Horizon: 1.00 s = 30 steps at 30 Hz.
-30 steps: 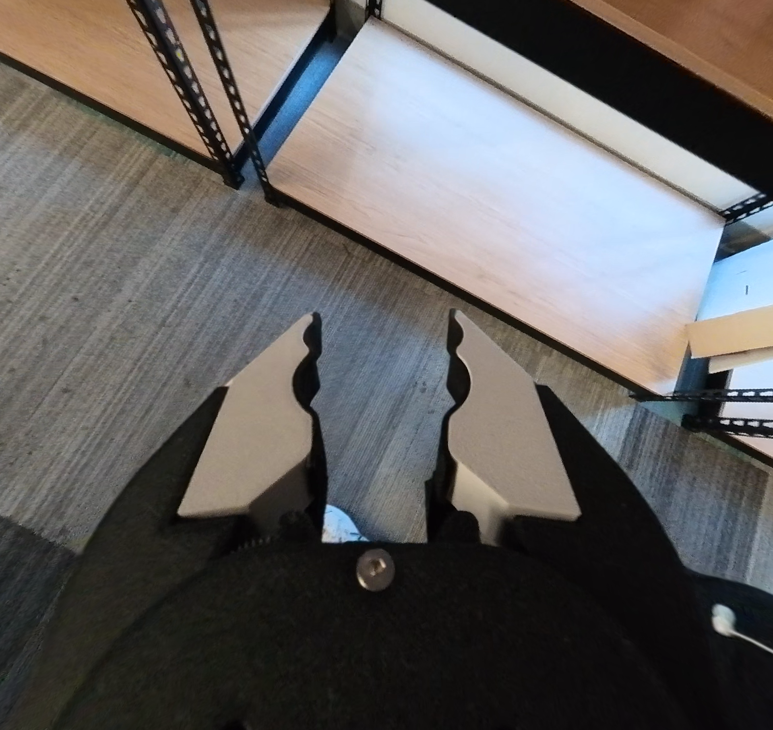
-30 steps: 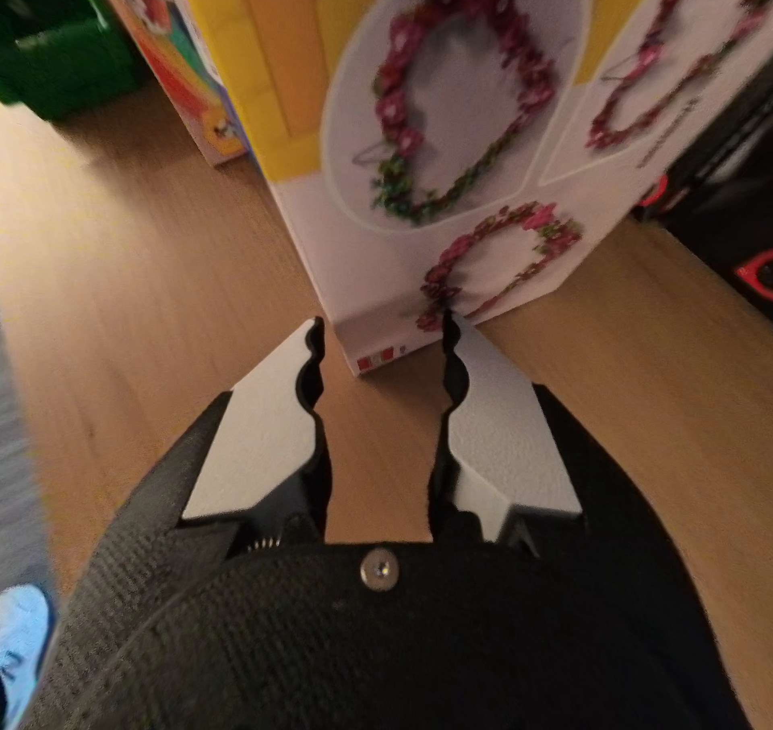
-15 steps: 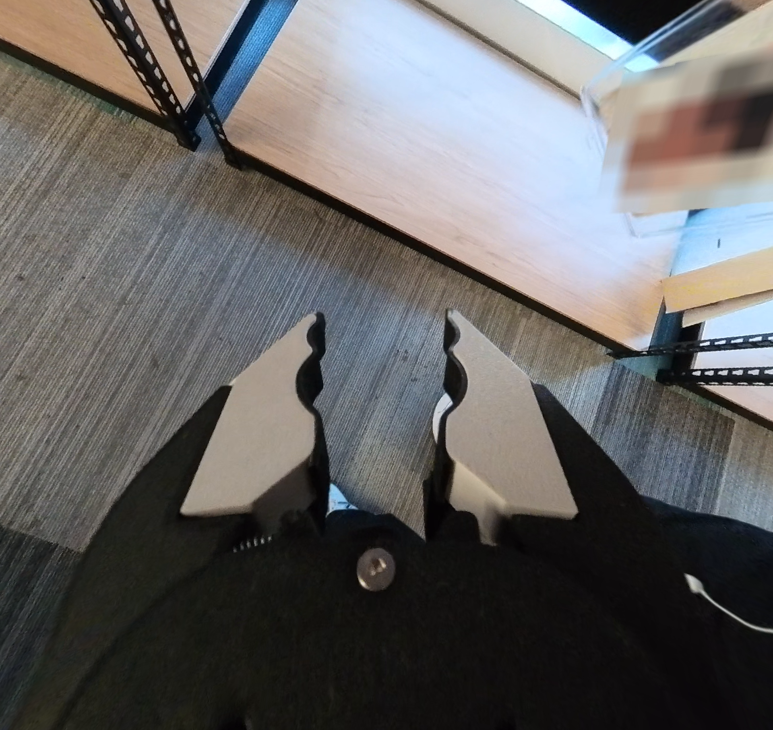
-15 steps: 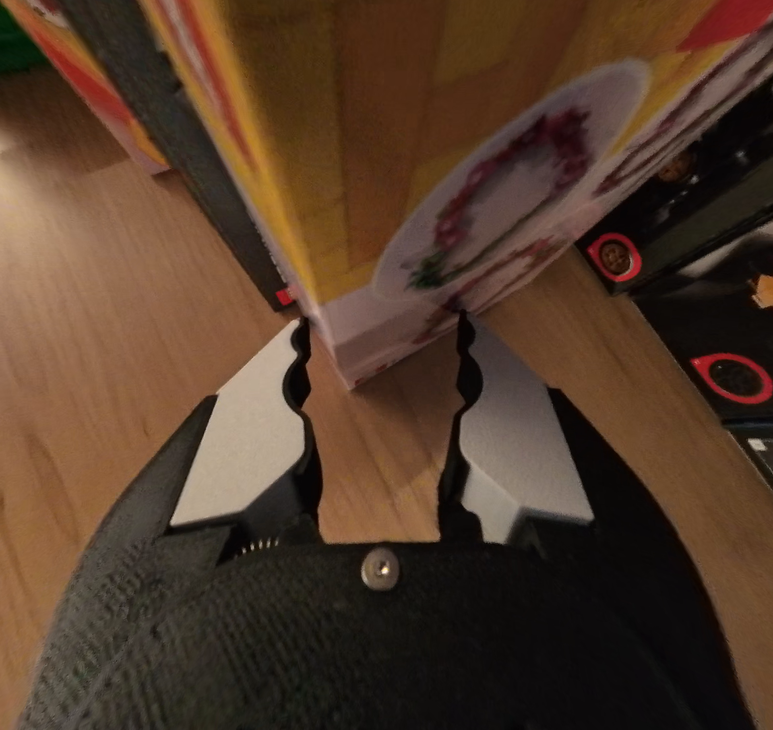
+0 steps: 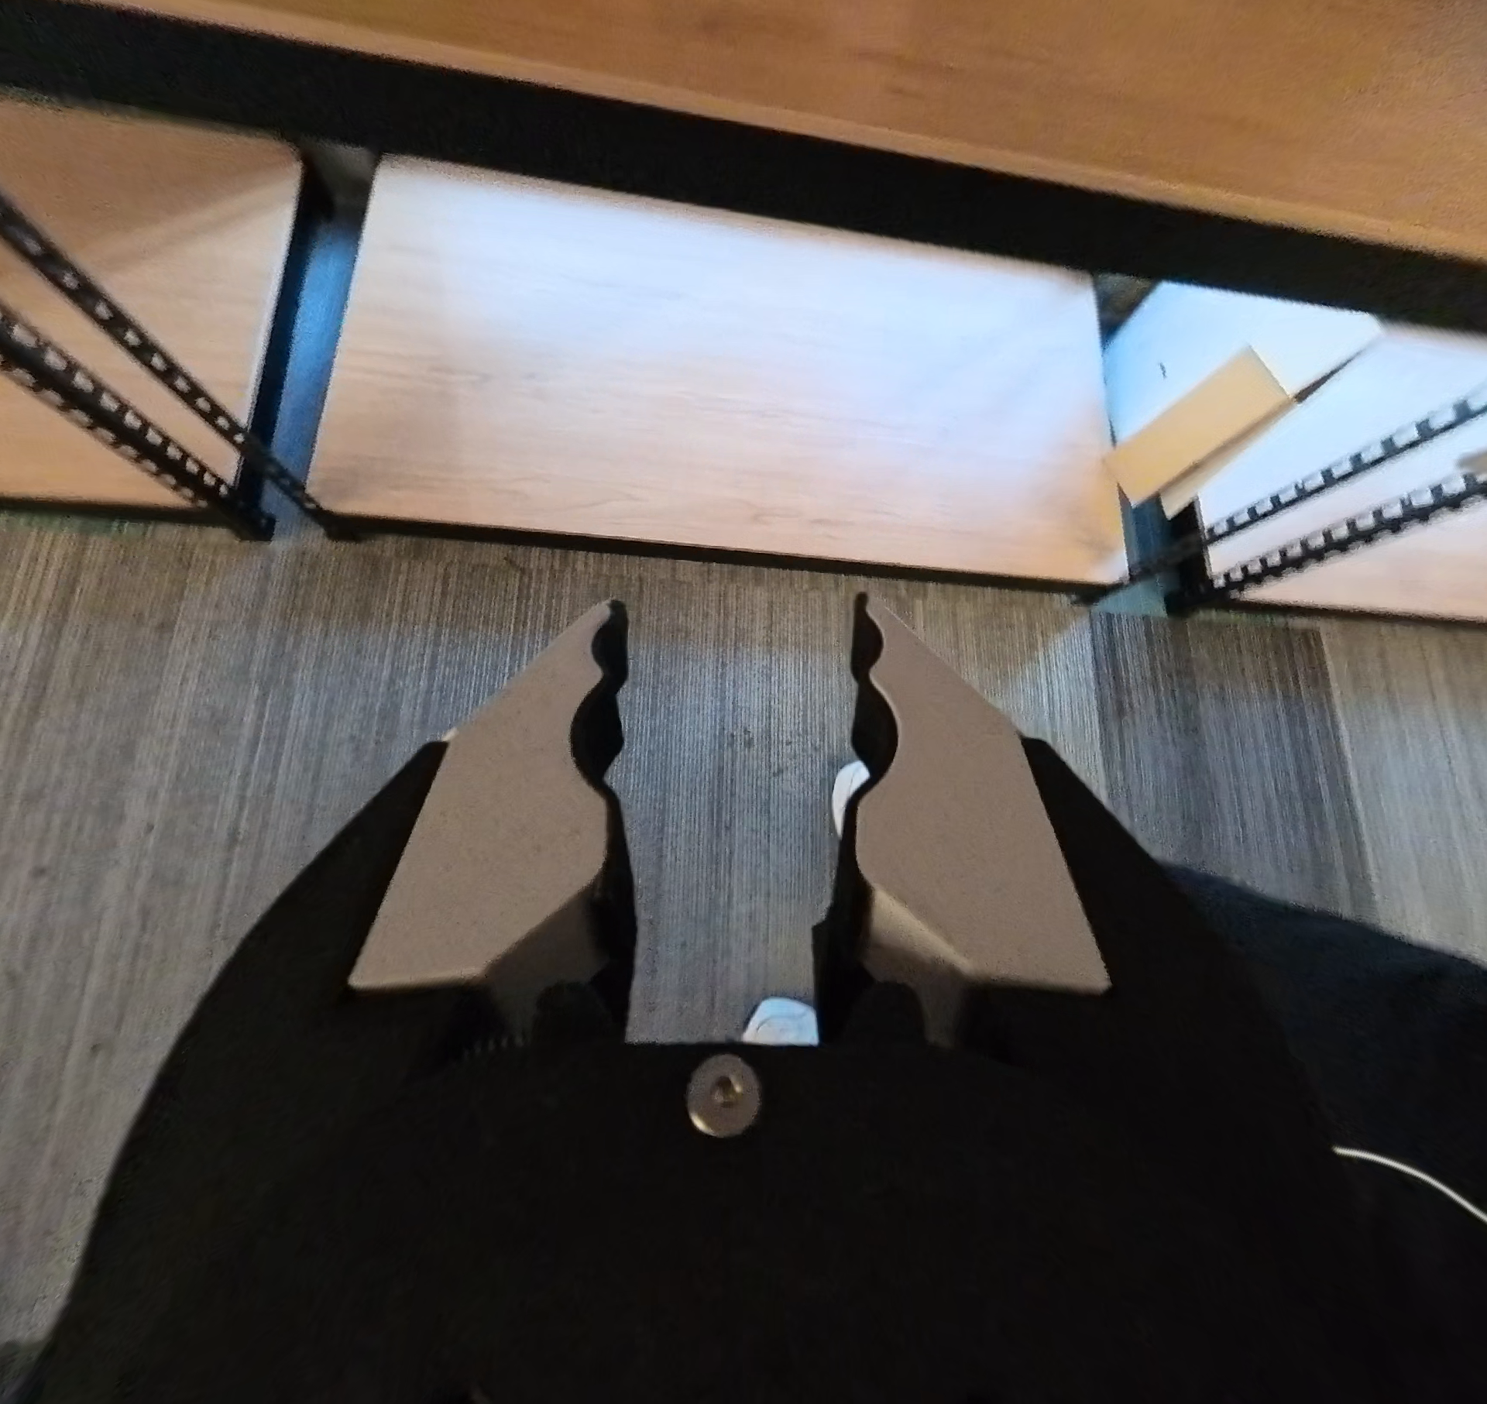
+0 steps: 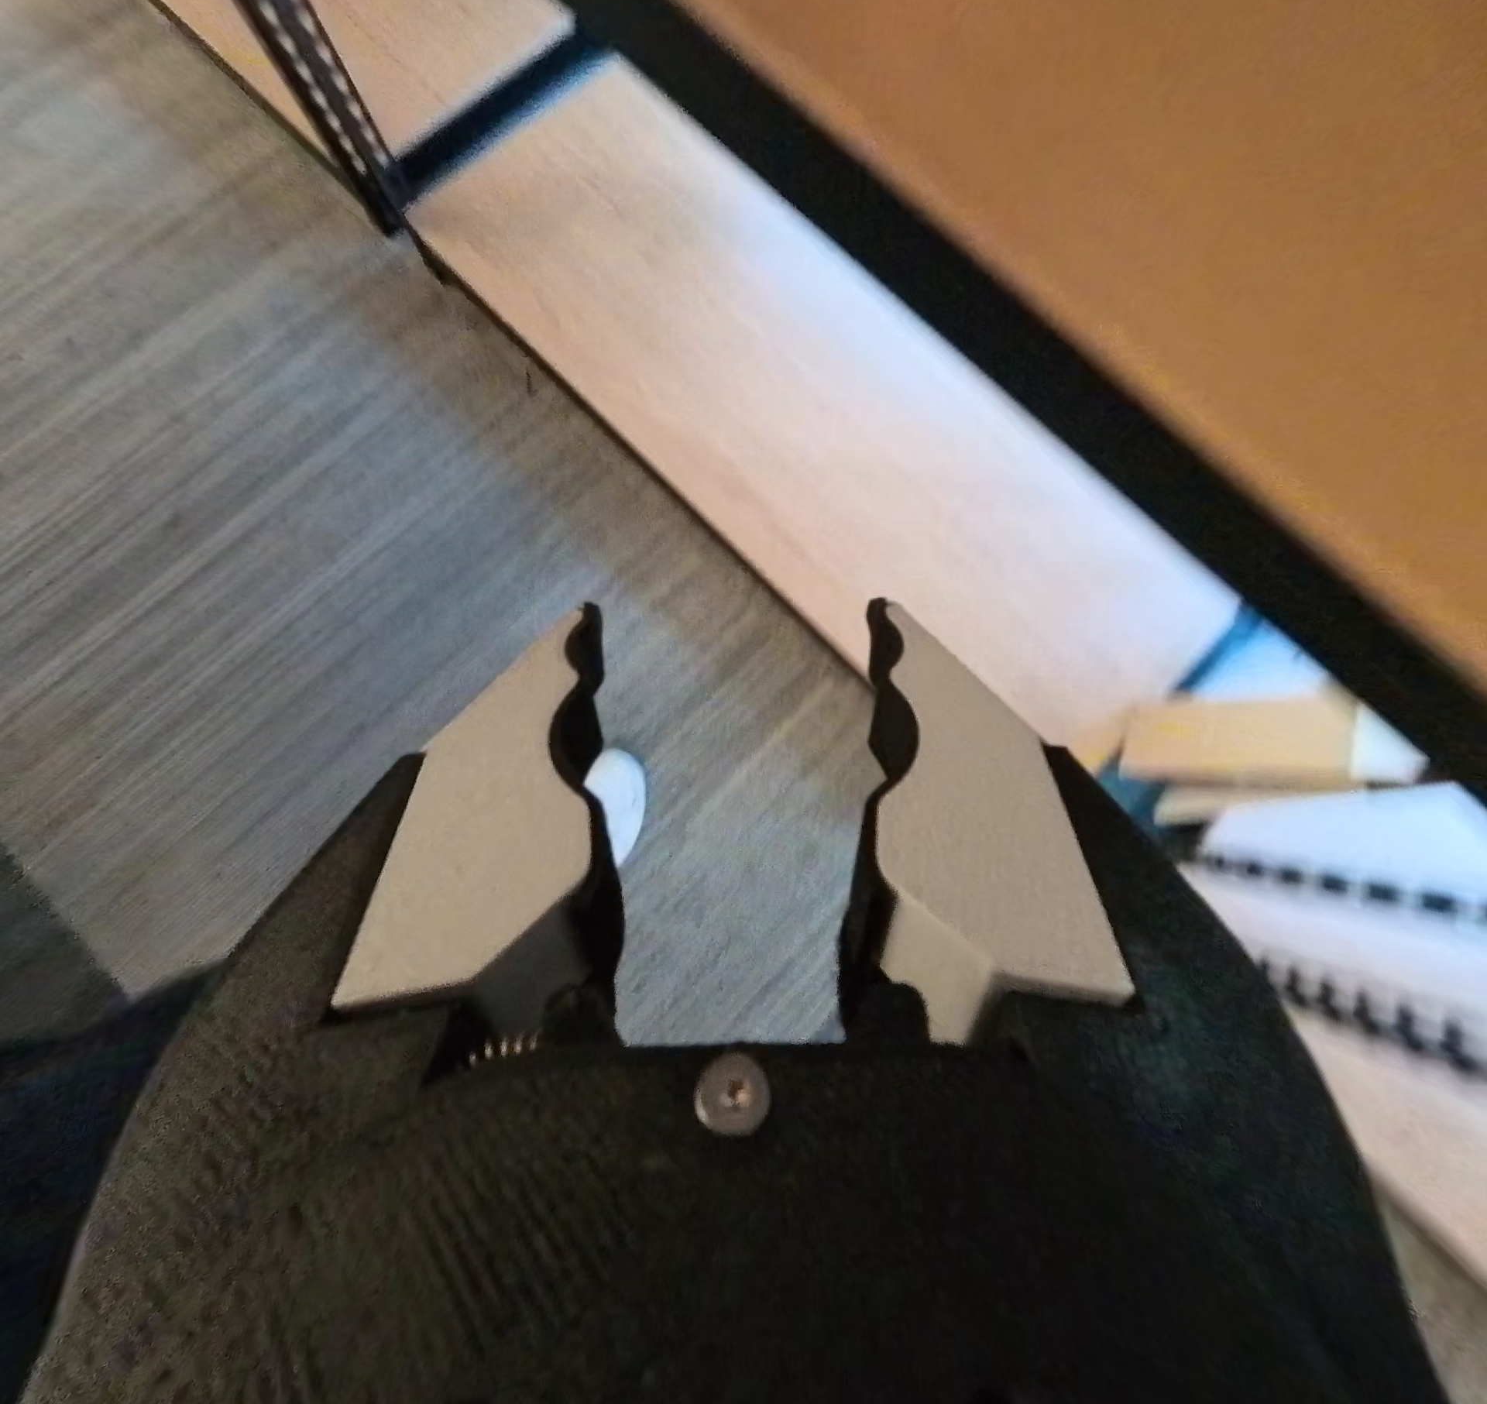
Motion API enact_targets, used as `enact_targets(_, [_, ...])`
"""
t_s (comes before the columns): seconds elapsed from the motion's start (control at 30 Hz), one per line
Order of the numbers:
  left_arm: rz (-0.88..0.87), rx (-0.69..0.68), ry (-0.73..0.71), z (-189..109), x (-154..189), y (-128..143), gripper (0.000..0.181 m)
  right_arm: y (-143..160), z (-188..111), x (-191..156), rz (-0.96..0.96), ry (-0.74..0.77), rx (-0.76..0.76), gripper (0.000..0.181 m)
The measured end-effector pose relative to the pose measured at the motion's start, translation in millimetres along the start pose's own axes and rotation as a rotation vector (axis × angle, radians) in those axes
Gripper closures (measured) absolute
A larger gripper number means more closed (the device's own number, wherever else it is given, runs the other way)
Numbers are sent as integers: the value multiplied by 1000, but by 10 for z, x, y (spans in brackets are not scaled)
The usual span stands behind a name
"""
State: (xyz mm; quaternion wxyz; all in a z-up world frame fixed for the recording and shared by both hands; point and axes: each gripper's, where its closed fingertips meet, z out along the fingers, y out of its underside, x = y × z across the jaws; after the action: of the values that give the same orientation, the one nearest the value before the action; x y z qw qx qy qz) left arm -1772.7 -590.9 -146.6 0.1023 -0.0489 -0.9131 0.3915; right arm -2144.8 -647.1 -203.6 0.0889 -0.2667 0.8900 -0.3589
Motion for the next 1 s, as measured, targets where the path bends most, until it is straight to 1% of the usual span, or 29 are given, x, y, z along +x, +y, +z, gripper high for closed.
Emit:
enact_targets(0.1, [113,-42,54,-140,191,-22,127,880,-790,-110,163,106,-44,115])
enact_targets(0.2, [169,-74,94,-267,432,-52,128,1594,-1401,-55,367,221,-61,116])
enact_targets(0.3, [204,-96,134,-282,781,-83,128,2187,-1875,116,519,323,-69,118])
enact_targets(0.43, [267,-119,176,-161,1447,-125,128,2815,-2425,421,651,416,-68,125])
enact_targets(0.53, [285,-128,195,-75,2041,-102,128,3141,-2809,713,663,449,-58,130])
enact_targets(0.6, [269,-140,187,-26,2411,-16,128,3322,-3038,925,652,440,-47,134])
enact_targets(0.67, [232,-157,165,20,2743,131,128,3512,-3230,1132,633,401,-47,135])
enact_targets(0.83, [121,-220,102,78,3454,615,130,3947,-3679,1710,524,303,-104,138])
enact_targets(0.9, [111,-244,88,42,3672,730,130,4028,-3814,1960,491,294,-131,138])
enact_targets(0.97, [98,-228,91,-33,3845,721,130,3976,-3863,2217,467,297,-121,137])
enact_targets(1.0, [91,-223,94,-71,3900,709,130,3923,-3837,2334,458,295,-115,136])
